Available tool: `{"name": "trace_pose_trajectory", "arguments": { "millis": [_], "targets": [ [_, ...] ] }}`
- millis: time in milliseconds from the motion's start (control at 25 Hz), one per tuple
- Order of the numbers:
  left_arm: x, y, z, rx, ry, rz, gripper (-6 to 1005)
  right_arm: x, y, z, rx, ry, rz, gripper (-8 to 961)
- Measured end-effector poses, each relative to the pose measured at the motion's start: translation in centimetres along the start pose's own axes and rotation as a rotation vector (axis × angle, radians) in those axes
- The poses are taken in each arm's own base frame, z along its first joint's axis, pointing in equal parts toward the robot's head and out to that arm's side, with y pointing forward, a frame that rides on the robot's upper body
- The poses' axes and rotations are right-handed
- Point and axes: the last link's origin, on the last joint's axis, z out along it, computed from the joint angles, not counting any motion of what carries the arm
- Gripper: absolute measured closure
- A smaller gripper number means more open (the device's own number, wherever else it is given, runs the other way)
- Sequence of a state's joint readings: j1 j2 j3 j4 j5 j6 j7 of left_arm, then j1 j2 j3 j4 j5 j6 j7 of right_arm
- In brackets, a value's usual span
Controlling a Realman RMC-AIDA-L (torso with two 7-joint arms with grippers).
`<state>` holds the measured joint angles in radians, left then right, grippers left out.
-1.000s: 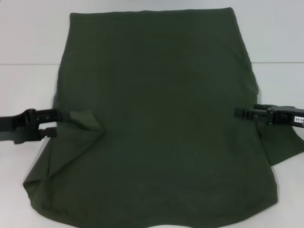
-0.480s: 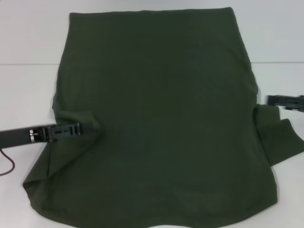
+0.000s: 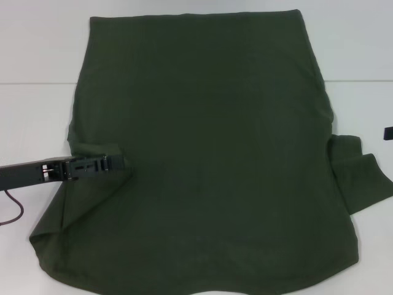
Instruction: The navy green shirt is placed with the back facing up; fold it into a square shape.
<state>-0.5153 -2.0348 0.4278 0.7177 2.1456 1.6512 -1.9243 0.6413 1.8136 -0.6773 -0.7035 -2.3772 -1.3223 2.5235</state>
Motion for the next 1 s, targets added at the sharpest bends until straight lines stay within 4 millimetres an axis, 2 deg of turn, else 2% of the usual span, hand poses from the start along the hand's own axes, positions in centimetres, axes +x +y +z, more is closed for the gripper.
{"name": "trace_pose_trajectory", "arguments": {
  "millis": [560, 1000],
  "targets": [
    [0.8, 0.6, -0.1, -0.042, 0.072, 0.004, 169, 0.9, 2.3, 4.7, 0.100, 0.076, -0.271, 12],
    [0.9, 0.6, -0.1, -0.044, 0.075, 0.004, 170, 1.1, 2.9, 6.1, 0.128, 0.054, -0.331, 11]
  ]
}}
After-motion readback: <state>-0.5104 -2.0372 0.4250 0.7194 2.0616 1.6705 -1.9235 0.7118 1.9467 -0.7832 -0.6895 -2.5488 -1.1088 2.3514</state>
